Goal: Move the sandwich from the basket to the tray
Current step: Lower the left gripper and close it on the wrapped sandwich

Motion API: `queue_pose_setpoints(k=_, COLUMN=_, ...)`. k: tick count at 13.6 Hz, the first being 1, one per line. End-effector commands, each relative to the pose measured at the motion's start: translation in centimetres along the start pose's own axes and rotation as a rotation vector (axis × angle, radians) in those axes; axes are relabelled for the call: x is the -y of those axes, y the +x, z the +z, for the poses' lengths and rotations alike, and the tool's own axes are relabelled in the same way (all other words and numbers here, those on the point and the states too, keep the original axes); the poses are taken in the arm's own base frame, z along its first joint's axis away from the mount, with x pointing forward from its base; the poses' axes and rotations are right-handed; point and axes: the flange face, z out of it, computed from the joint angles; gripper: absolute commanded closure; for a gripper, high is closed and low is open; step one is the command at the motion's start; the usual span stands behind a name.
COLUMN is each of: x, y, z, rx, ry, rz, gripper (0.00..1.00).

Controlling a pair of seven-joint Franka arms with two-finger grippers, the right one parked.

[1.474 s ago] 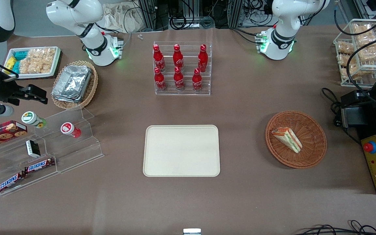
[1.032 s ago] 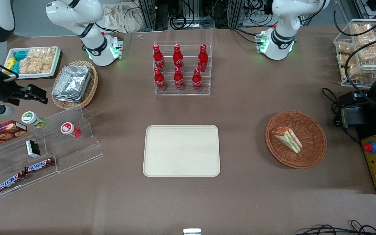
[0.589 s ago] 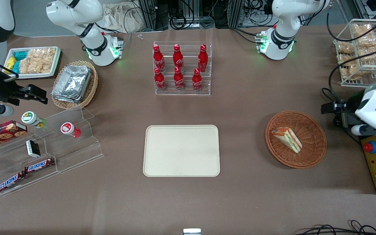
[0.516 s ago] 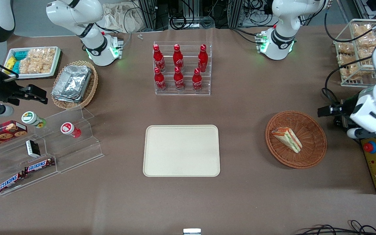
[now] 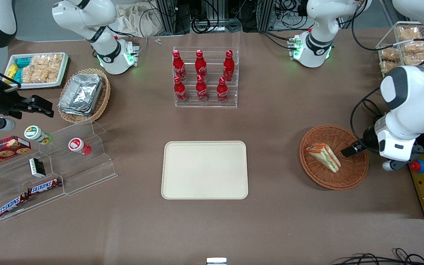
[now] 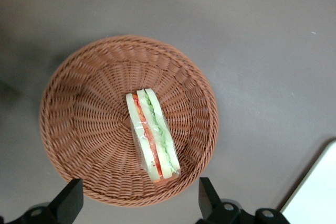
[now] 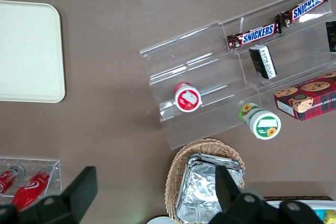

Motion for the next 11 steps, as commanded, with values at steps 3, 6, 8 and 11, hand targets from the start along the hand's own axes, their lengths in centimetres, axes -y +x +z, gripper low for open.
queue_pose_setpoints(k=3, x=-0.3, y=-0.6, z=6.0, rx=0.023, ry=0.002, rz=-0.152, gripper=0.02)
queue_pose_setpoints(k=6, x=-1.6, y=-0.6, z=9.1, rx=-0.004, ry=-0.03, rz=-0.221, gripper=0.02)
queue_pose_setpoints(k=8, x=-1.8, y=-1.1, z=10.3, rx=-0.007, ry=-0.033, rz=-0.24, gripper=0.02)
queue_pose_setpoints(k=11, x=-1.7, y=-2.1, z=11.7, rx=-0.007, ry=-0.03, rz=-0.238, gripper=0.06)
